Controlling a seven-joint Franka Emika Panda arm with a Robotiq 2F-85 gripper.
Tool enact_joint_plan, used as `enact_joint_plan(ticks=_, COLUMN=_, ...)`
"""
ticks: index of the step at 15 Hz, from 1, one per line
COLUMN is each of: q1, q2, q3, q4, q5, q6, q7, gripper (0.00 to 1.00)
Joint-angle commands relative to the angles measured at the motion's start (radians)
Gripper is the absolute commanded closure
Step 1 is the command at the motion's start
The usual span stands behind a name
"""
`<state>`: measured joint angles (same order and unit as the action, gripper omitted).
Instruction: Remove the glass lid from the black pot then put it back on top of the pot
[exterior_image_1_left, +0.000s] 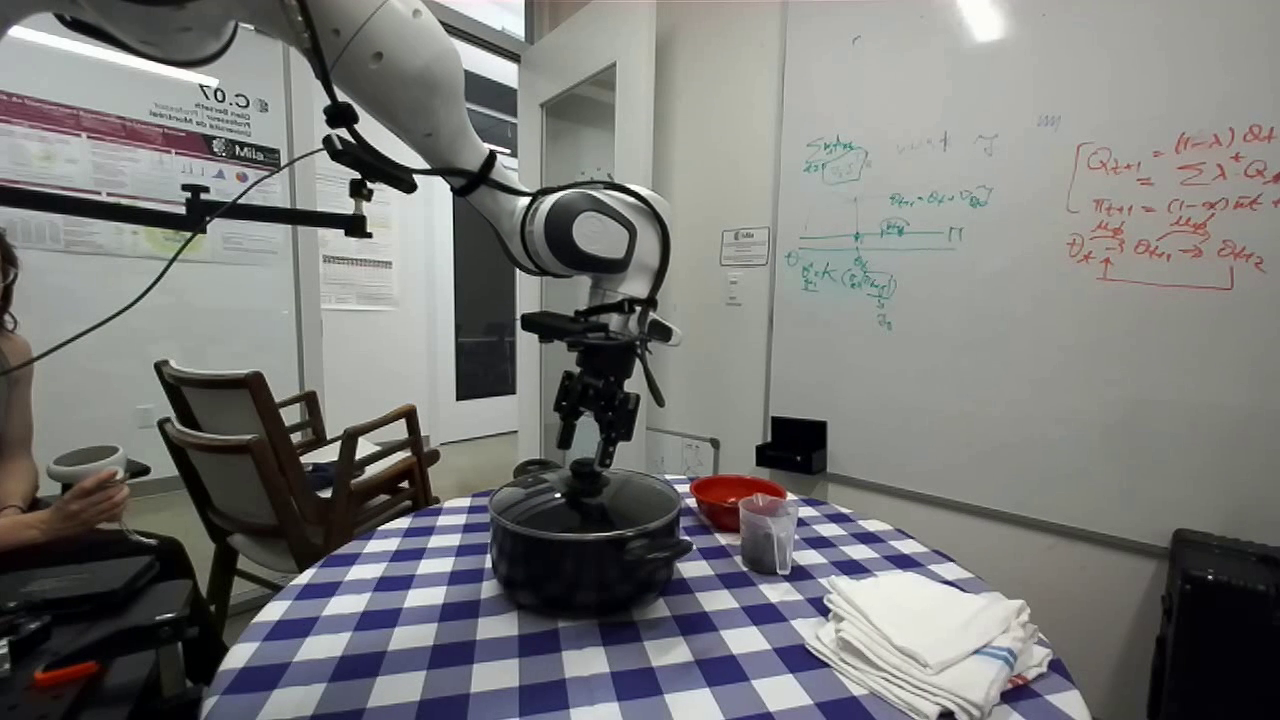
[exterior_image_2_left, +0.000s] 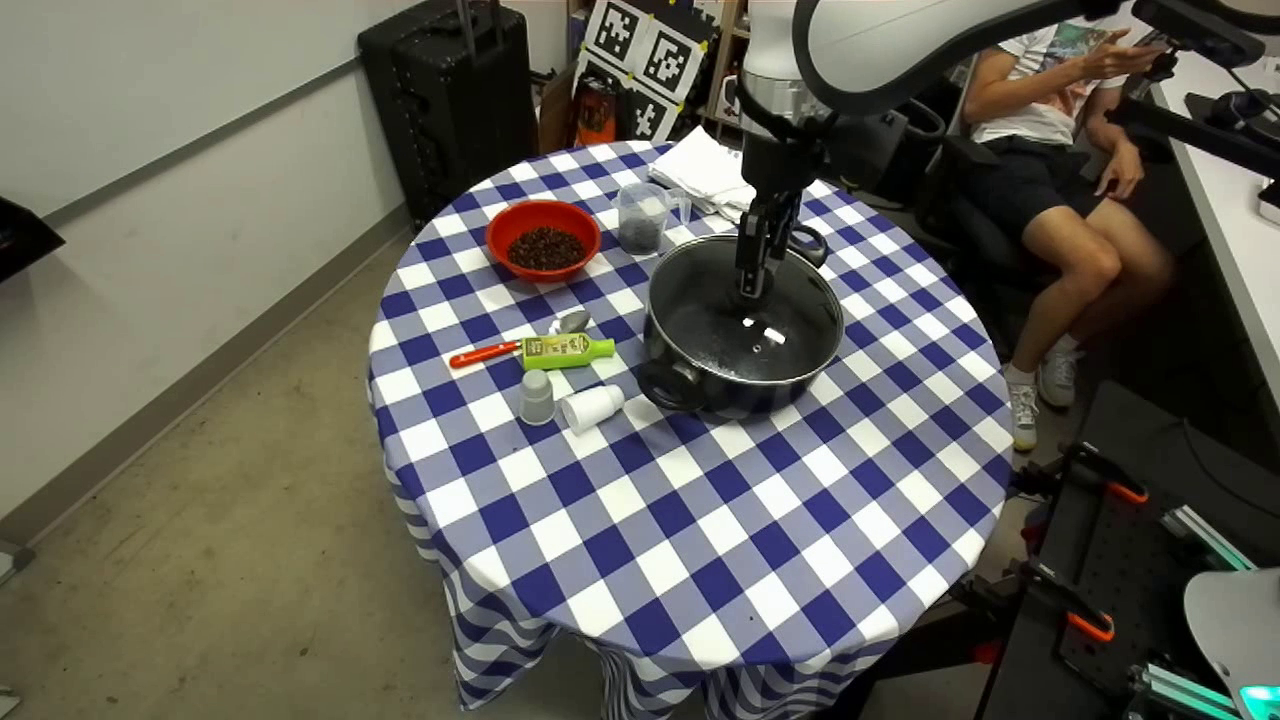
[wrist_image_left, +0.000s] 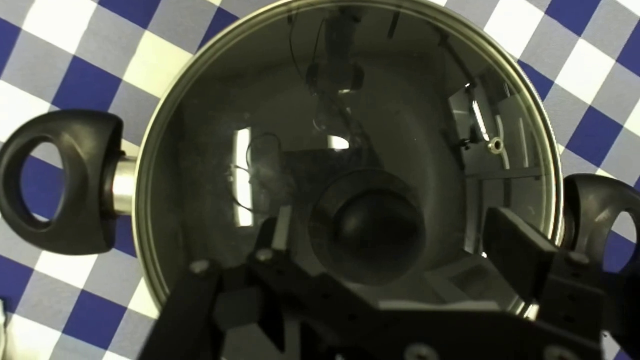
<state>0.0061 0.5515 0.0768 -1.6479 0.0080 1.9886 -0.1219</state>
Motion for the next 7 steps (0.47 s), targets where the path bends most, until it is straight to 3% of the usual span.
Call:
enact_joint_plan(ticks=1, q1=-0.008, q2=-0.004, q3=0.008, q4=0.015, q5=0.032, q6=-0.025, q7=-0.043, gripper=0.00)
enact_joint_plan(ticks=7, q1=0.002, q2=-0.004, q3=0.002, q4=0.004, q5=0.031, q6=-0.014, q7=-0.054, gripper=0.00)
